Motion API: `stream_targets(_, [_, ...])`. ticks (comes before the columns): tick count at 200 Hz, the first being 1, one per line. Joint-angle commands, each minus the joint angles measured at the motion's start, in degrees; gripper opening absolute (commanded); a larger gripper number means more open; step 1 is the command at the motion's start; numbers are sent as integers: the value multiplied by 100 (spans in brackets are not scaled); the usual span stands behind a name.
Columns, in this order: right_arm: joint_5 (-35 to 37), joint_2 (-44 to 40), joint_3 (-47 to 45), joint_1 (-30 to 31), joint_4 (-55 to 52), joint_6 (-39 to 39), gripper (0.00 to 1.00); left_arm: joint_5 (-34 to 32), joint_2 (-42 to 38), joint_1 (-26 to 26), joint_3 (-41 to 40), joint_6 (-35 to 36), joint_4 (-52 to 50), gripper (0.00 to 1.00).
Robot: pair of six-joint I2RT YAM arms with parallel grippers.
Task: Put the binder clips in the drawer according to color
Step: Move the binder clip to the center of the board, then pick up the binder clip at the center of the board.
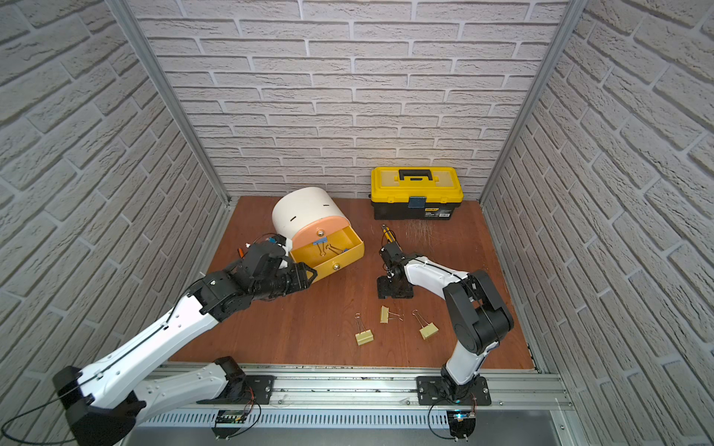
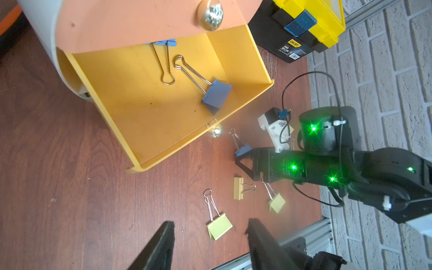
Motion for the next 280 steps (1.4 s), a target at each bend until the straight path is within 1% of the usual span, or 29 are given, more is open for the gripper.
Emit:
stream_targets(1, [477, -41, 195, 32, -173, -168, 73, -36, -151, 29, -100, 5, 88, 56])
stream_targets(31, [661, 175, 408, 37, -275, -367, 72, -51, -234, 29, -168, -53, 53, 56])
stream_targets(81, [639, 380, 643, 49, -249, -635, 72, -65, -223, 29, -153, -58, 44, 56])
stream_targets(135, [278, 518, 788, 55, -58, -872, 72, -47, -156, 29, -116, -57, 63, 56])
stream_targets(192, [140, 596, 821, 125, -91, -1036, 71, -74, -156, 29, -119, -62, 53, 56])
stream_targets(223, [182, 555, 682, 172, -80, -988, 68, -70, -151, 29, -125, -66, 74, 56])
stream_targets(280, [439, 518, 570, 241, -148, -777, 55, -73, -148, 29, -100, -59, 88, 56])
